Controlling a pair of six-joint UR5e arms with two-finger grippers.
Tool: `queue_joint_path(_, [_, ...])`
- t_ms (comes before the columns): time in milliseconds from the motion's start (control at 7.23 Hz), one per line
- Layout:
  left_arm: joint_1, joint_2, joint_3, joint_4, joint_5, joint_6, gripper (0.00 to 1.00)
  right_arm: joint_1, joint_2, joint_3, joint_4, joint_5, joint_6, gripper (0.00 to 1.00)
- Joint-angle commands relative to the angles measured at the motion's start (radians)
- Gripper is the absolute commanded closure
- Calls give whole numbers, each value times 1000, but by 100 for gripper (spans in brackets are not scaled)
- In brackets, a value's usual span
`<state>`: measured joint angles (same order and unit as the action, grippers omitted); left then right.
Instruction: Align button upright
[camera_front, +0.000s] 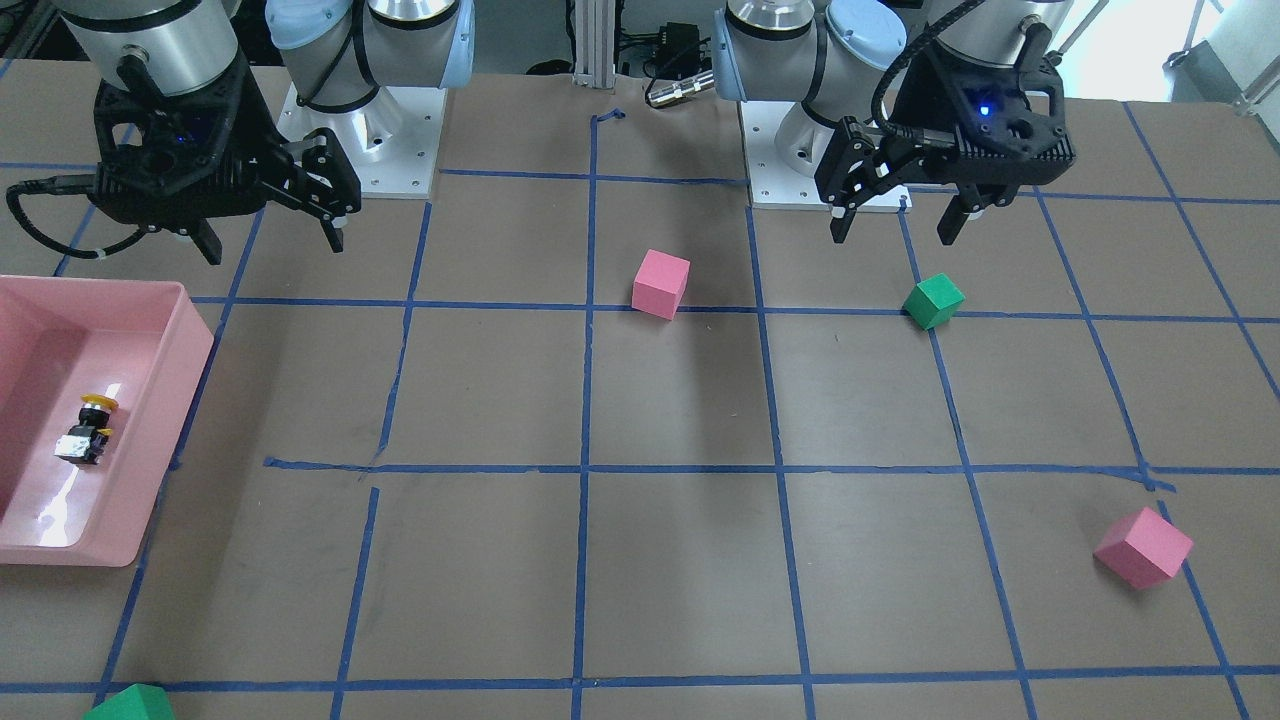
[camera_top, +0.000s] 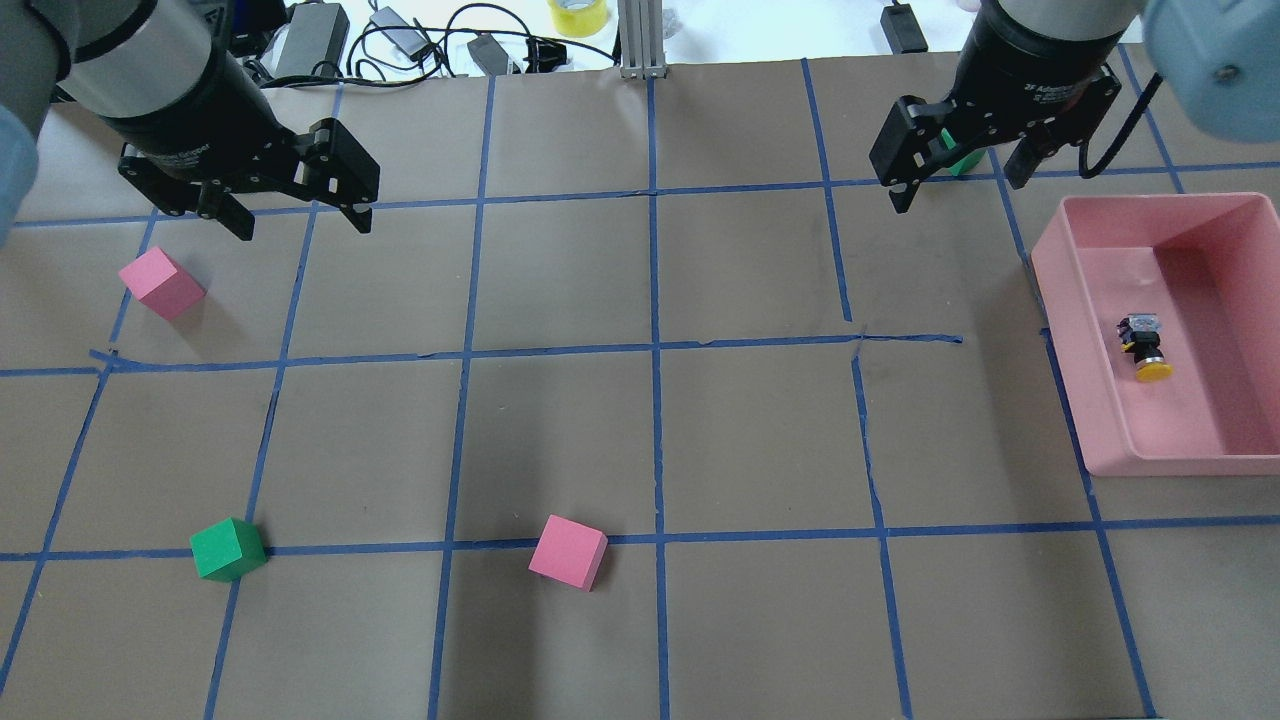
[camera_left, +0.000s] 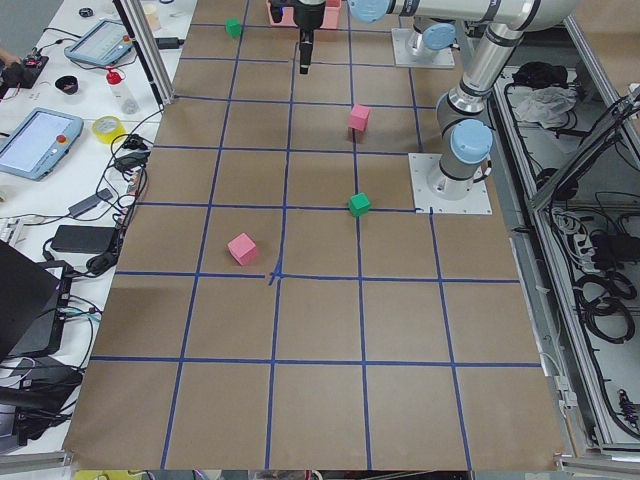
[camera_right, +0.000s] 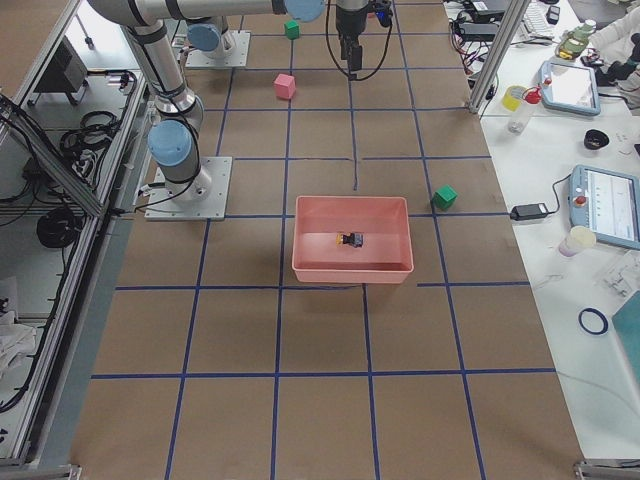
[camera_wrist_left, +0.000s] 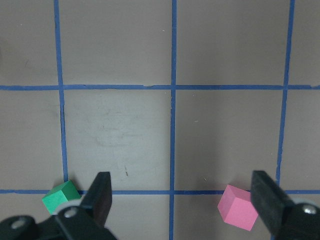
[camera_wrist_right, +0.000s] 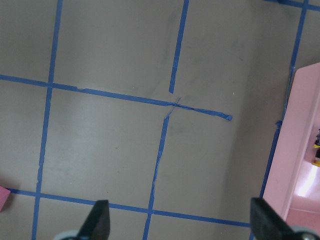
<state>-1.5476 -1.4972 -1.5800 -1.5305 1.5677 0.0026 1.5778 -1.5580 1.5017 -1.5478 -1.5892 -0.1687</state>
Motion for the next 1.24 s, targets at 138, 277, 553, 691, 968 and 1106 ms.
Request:
queue_joint_path(138, [1, -1, -2, 1, 2, 0, 0, -1, 0, 0, 2, 0, -3, 0])
queue_joint_path(277, [1, -3, -2, 1, 2, 0, 0, -1, 1, 0, 0, 0, -3, 0])
queue_joint_path(553, [3, -5, 0, 1, -2, 0, 0, -2, 3, 5, -6, 0, -3, 0])
queue_joint_path(691, [1, -5, 0, 1, -3, 0, 0, -4, 4, 5, -8, -3, -3, 0])
queue_joint_path(968, [1, -2, 2, 1, -3, 2, 0, -21, 12, 18, -15, -14, -12, 0])
queue_joint_path(1106, [3, -3, -1, 1, 0, 2, 0, -45, 12, 18, -23, -17, -12, 0])
